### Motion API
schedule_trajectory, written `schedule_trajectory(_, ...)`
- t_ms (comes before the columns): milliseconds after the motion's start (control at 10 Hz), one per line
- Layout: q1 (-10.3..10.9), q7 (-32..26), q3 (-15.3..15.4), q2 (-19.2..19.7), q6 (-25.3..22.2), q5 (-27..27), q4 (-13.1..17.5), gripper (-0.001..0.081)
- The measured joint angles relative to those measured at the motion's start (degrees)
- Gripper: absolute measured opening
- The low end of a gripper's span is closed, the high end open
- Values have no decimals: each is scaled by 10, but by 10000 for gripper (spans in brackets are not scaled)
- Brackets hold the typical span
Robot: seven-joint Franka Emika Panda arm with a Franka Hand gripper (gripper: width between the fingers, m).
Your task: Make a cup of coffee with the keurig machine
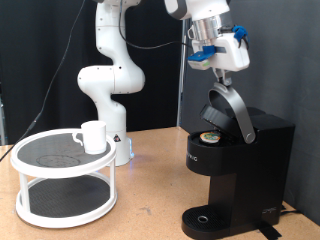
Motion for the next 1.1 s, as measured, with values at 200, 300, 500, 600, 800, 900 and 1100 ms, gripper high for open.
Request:
schedule_trajectory(200, -8, -1, -1, 0, 3, -9, -6, 0)
schedule_trajectory(300, -11, -2, -1, 0, 7, -15, -10, 0)
schedule_trajectory(500, -17, -3, -2, 0, 14, -27, -18, 0)
schedule_trajectory(600, -19, -4, -2, 0, 18, -34, -23, 0)
schedule_trajectory(800, -23, -4, -2, 1, 23, -49, -31, 0)
schedule_trajectory(900, -26, -4, -2, 4, 24, -58, -34, 0)
schedule_trajectory(1100, -33, -5, -2, 13, 30, -77, -43, 0)
